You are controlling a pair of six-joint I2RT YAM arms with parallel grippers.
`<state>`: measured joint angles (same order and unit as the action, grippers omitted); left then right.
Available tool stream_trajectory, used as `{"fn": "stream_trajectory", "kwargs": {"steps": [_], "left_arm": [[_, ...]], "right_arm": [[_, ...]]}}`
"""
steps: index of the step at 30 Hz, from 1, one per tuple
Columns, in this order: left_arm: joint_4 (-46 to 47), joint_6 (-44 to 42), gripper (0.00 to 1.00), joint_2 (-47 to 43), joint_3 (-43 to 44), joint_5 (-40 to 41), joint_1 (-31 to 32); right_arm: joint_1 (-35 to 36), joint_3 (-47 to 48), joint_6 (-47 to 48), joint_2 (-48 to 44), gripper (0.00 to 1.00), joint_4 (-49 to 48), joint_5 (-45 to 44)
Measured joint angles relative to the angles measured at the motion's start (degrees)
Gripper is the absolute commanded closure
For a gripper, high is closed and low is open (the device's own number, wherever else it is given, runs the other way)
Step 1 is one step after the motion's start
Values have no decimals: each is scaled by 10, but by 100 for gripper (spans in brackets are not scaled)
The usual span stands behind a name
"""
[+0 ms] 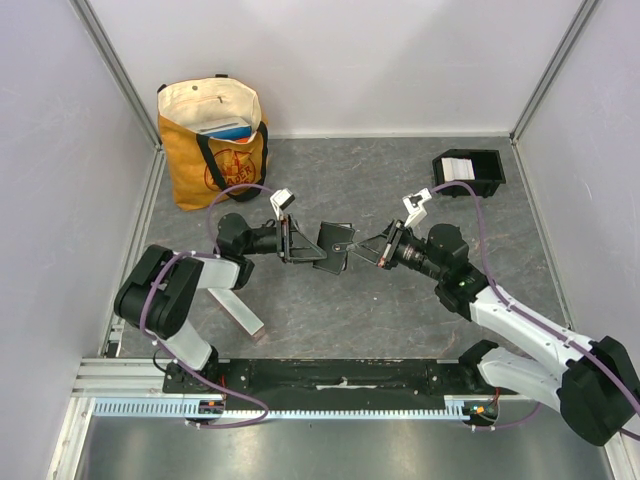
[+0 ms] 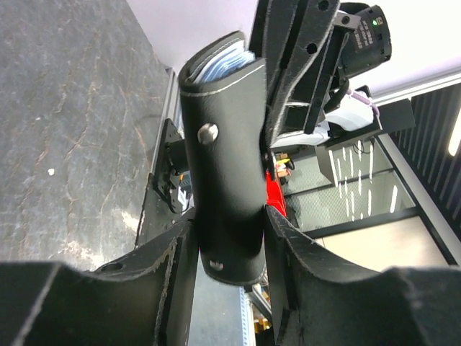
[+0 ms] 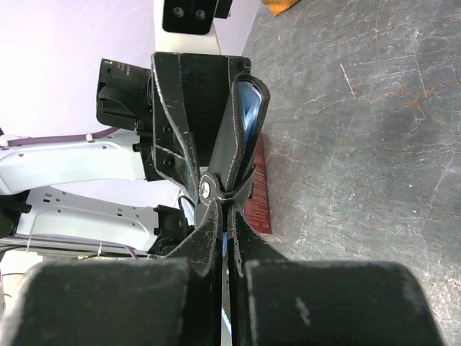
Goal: Put the credit cards into the card holder
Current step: Place the card holder at the center of the board.
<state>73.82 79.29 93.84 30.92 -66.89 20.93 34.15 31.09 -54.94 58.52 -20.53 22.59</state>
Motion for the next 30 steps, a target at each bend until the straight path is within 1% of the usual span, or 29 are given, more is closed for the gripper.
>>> {"fn": "stream_trajectory", "kwargs": {"steps": [6,8,11,15,17,18,19,20,21,22,25,26,27,28,30], "left_arm": [[1,5,54,1,20,-1,32],[1,6,57,1,21,-1,37],[1,9,65,1,21,-1,37],[0,13,68,1,21,-1,37],[0,14,73,1,21,-2,36],[0,15,78,1,21,-2,36],[0,15,88,2,21,-2,36],[0,15,96,3,21,-3,36],[-2,16,98,4,21,-5,36],[-2,17,98,5,21,-8,36],[-4,13,98,9,21,-17,36],[-9,0,98,8,22,-22,36],[-32,-27,98,5,26,-26,35],[-83,-70,98,-5,34,-25,35],[-250,-187,98,-34,65,-5,37]], "right_arm": [[-2,-3,-6,10,100,-16,11],[-2,-4,-6,13,100,-19,12],[-2,-6,-8,15,100,-21,11],[-2,-7,-5,14,100,-13,8],[-2,-7,0,13,100,-7,5],[-2,-7,4,11,100,-2,2],[-1,-7,9,9,100,4,1],[-1,-7,13,8,100,9,1],[-1,-5,18,8,97,14,1],[0,-4,24,8,93,20,1],[2,7,49,7,68,53,1],[2,14,63,6,62,70,-2],[2,23,82,1,59,98,-10],[1,30,94,-3,57,120,-20],[0,51,133,-8,55,176,-44]]}}
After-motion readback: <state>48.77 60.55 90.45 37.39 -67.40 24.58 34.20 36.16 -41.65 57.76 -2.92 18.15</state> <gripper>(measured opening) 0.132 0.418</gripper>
